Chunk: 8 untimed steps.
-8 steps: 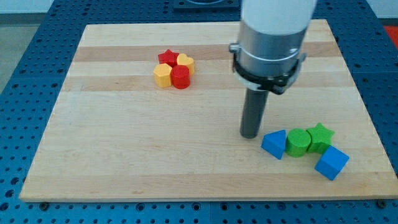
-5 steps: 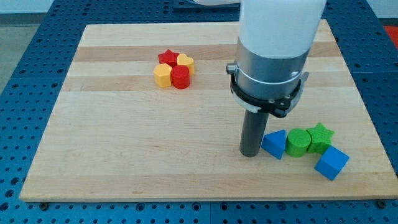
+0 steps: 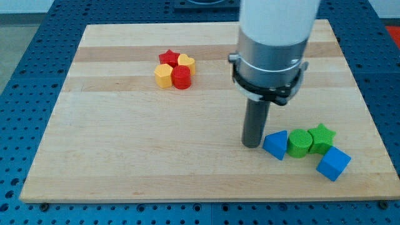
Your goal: Move blue triangle on bottom left to green circle
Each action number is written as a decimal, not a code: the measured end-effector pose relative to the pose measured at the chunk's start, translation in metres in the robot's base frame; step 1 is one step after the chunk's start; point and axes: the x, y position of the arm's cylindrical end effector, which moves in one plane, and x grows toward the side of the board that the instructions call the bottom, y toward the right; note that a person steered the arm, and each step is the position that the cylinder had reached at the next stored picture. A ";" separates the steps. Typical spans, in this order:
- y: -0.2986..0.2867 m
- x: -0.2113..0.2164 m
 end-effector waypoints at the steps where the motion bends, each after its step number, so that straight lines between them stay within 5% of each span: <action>1: 0.015 0.002; 8: 0.035 0.034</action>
